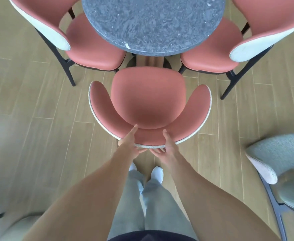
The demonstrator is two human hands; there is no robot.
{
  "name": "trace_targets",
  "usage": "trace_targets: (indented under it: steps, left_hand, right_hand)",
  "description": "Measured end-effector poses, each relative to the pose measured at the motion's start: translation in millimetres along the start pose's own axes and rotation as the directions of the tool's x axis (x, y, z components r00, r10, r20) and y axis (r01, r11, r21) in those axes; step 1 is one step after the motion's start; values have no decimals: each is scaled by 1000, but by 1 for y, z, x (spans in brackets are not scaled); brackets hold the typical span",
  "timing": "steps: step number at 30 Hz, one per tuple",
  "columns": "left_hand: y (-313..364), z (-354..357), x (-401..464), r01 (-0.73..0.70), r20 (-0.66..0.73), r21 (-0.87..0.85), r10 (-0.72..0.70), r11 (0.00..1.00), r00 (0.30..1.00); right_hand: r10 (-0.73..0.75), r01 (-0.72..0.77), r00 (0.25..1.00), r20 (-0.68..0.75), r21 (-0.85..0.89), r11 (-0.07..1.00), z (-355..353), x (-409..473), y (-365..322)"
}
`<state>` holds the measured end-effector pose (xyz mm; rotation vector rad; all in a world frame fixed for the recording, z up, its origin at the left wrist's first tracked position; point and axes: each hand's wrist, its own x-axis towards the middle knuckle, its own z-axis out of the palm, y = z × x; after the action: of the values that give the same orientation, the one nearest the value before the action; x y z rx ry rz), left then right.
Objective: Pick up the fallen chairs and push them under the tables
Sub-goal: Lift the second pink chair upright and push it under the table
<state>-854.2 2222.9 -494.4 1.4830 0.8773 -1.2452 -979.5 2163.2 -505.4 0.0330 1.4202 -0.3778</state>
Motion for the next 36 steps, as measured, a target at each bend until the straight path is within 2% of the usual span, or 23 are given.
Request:
trace_targets:
  steps: [4,7,10,13,16,21,27,36]
  left_hand:
    - [-2,-1,14,-17,43,-75,21,997,999]
    - [-2,-2,17,-16,17,-145,18,989,1000]
    - [-7,-1,23,-59,42,-242,72,969,997]
    - [-7,-9,31,-92,92,-223,114,970,989]
    - [-2,-13,35,-42,100,-211,65,977,993]
    - [10,-10,40,-25,142,-197,54,980,988]
    - [14,-4,40,-1,223,-193,44,981,974]
    - [-1,-15,48,12,152,-134,9,991,988]
  right_hand:
    - [-40,39,999,6,39,998,4,11,7]
    - [-86,85,996,-1,97,992,5,16,9]
    - [-96,95,995,-6,174,980,5,24,10]
    - [-106,109,994,-27,181,977,1,33,12]
    - [-106,112,993,-45,191,975,-1,34,13]
    - [-178,162,983,44,237,958,2,37,4]
    - [-249,229,965,82,206,951,3,34,-6]
    - [-209,195,978,27,266,944,-10,36,10]
